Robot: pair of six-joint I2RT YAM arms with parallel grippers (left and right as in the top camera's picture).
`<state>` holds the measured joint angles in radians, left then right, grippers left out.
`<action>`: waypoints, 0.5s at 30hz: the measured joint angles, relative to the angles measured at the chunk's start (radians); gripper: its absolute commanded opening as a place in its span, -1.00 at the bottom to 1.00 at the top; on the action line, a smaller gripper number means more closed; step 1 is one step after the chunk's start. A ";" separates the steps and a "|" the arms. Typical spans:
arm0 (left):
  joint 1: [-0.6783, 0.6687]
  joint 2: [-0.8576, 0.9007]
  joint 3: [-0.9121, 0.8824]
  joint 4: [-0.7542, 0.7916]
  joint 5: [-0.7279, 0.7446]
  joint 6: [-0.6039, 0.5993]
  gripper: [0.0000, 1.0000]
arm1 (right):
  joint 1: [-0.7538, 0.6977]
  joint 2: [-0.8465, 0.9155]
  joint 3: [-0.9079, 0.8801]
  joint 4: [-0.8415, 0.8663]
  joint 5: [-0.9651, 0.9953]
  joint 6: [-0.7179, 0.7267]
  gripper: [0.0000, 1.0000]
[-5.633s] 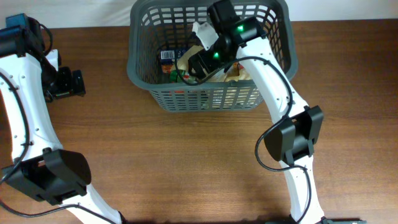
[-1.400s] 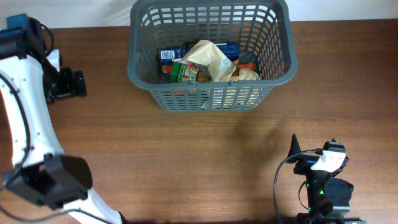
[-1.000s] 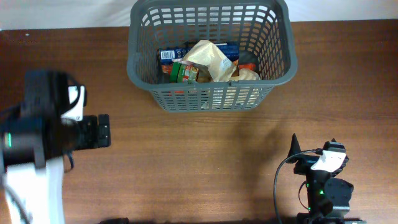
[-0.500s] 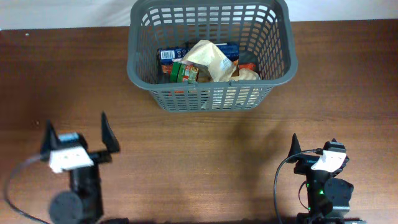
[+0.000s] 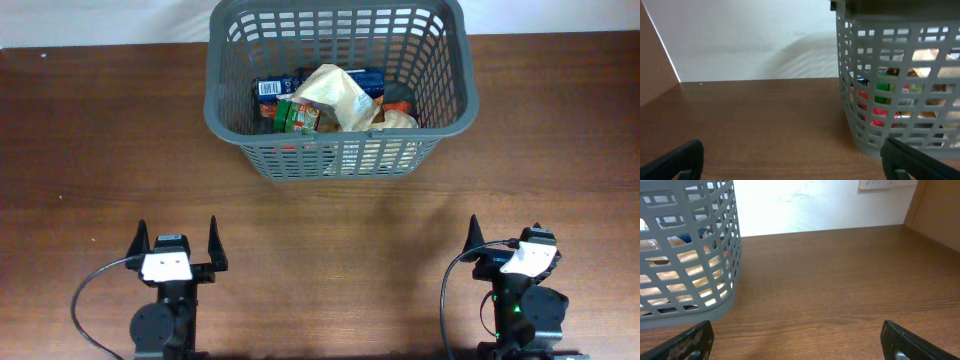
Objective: Pack container
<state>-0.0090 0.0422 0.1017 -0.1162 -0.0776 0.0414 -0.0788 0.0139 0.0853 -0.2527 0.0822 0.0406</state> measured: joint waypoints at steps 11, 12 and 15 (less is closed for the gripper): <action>-0.040 -0.026 -0.059 -0.008 0.000 0.000 0.98 | 0.000 0.000 0.000 0.000 0.000 0.000 0.97; -0.041 -0.026 -0.059 -0.008 0.000 0.000 0.98 | 0.000 0.000 0.000 0.000 0.000 0.000 0.97; -0.041 -0.026 -0.059 -0.008 0.000 0.000 0.98 | 0.000 0.000 0.000 0.000 0.000 0.000 0.97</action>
